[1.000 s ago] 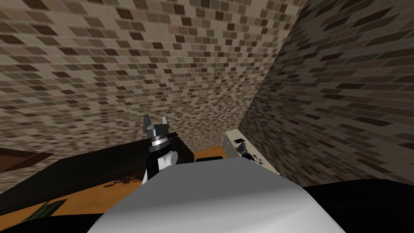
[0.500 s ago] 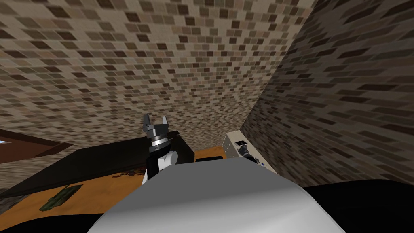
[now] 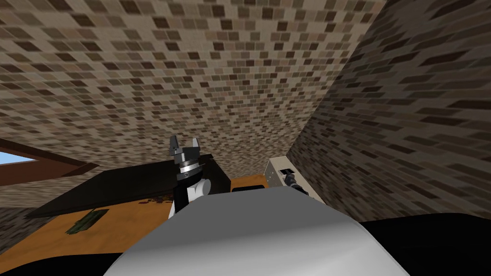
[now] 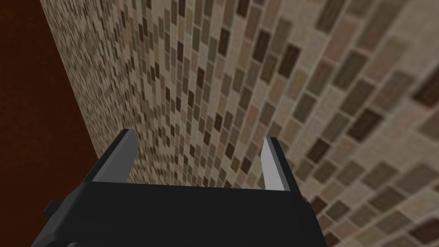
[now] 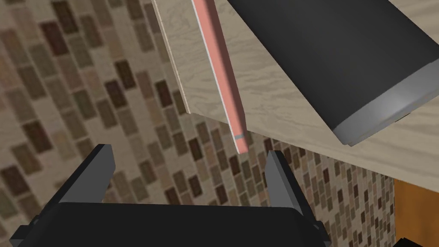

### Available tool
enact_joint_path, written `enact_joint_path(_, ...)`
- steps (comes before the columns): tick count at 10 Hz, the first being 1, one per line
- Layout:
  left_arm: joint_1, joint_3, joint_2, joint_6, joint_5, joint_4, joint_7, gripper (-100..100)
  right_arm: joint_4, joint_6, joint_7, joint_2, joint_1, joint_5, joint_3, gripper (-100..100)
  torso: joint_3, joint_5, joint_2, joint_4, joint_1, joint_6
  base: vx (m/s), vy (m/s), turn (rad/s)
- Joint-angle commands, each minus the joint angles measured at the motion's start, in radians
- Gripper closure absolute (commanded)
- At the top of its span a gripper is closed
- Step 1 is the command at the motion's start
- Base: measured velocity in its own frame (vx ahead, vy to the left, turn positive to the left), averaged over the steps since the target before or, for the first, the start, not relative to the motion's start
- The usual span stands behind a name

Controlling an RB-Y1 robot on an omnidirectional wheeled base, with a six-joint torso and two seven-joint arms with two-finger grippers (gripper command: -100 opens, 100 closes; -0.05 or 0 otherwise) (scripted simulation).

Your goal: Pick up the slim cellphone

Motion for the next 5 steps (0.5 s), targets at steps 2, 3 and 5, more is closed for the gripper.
enact_joint_path(2, 0.0, 0.0, 0.0, 0.0, 0.0, 0.0, 0.0, 0, 0.04, 0.016, -0.005, -0.006, -0.009, 0.062, 0.018, -100, 0.0, 0.0, 0.0, 0.0, -0.001, 0.0, 0.003, -0.037, 0.074)
enact_joint_path(3, 0.0, 0.0, 0.0, 0.0, 0.0, 0.0, 0.0, 0, 0.068, 0.028, -0.007, -0.009, -0.014, 0.1, 0.032, -100, 0.0, 0.0, 0.0, 0.0, 0.0, 0.0, 0.012, -0.04, 0.077)
enact_joint_path(5, 0.0, 0.0, 0.0, 0.0, 0.0, 0.0, 0.0, 0, 0.116, 0.042, -0.009, -0.012, -0.02, 0.161, 0.055, -100, 0.0, 0.0, -0.001, 0.0, -0.001, 0.0, 0.025, -0.056, 0.123)
